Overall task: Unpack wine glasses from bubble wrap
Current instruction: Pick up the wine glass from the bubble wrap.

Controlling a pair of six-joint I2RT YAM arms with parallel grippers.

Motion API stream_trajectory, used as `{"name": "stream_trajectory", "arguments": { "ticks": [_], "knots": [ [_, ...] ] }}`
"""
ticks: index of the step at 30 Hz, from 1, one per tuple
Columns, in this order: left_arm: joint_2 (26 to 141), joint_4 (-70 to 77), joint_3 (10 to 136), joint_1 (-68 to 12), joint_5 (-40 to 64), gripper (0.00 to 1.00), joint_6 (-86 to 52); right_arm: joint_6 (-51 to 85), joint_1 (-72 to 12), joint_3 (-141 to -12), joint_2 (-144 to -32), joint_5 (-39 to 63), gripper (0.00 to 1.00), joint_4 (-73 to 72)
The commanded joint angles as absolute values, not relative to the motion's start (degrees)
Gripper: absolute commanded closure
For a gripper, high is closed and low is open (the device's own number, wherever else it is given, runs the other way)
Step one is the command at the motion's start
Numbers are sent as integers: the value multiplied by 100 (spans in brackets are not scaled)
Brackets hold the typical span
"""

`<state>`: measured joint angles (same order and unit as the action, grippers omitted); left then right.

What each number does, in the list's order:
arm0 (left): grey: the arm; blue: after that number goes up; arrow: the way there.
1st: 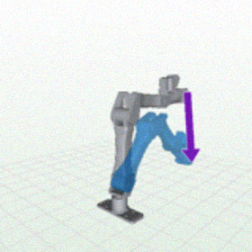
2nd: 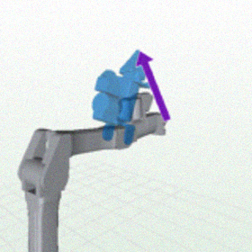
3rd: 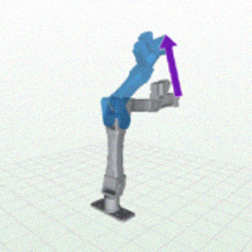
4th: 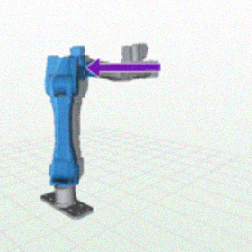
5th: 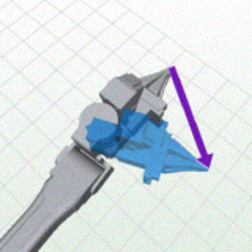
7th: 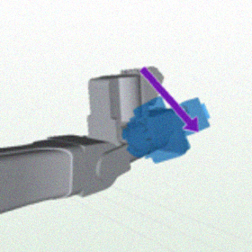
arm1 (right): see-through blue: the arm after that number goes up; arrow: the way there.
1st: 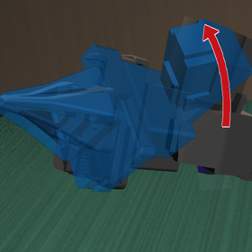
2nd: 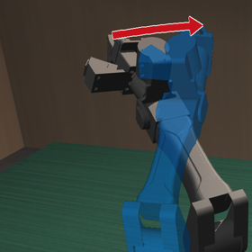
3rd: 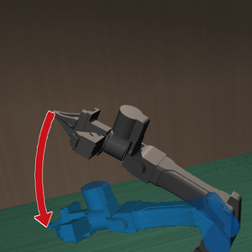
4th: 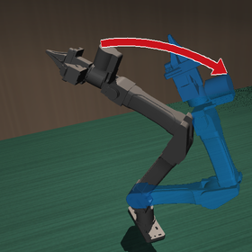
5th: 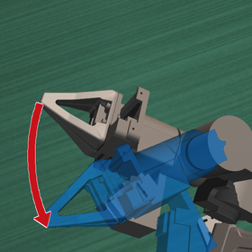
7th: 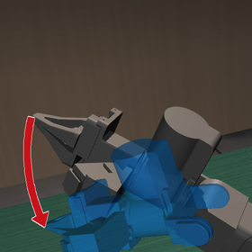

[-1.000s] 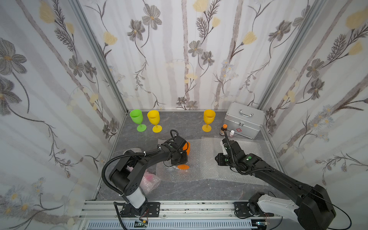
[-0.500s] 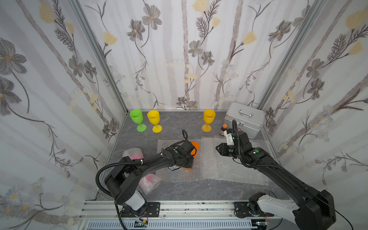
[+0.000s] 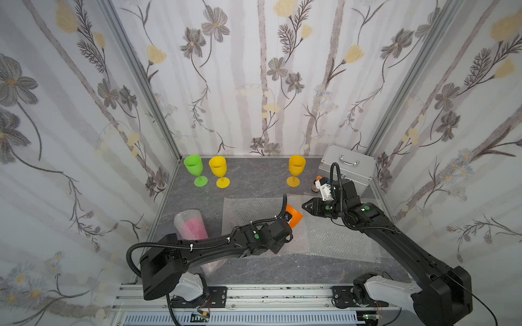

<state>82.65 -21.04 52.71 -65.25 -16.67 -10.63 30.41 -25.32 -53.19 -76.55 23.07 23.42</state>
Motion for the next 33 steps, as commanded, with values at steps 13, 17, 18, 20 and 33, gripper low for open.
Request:
{"name": "stream_trajectory", "arguments": {
  "ticks": [13,17,18,20,33],
  "knots": [
    [7902,-1508,5071,-6905,-2521,90,-517,3230,-2548,-4960,-7813,3182,71,1729],
    [7892,-1428,5045,-7014,-2674,90,-401,3301,-2543,-4885,-7831,3226,80,1618],
    [7893,-1423,5045,-7036,-2733,90,-370,3308,-2543,-4882,-7831,3226,82,1599],
    [7910,-1409,5045,-7078,-2822,90,-327,3320,-2546,-4866,-7840,3209,86,1586],
    [7880,-1242,4963,-7238,-3241,79,-192,3353,-2541,-4833,-7805,3041,100,1543]
  ]
}}
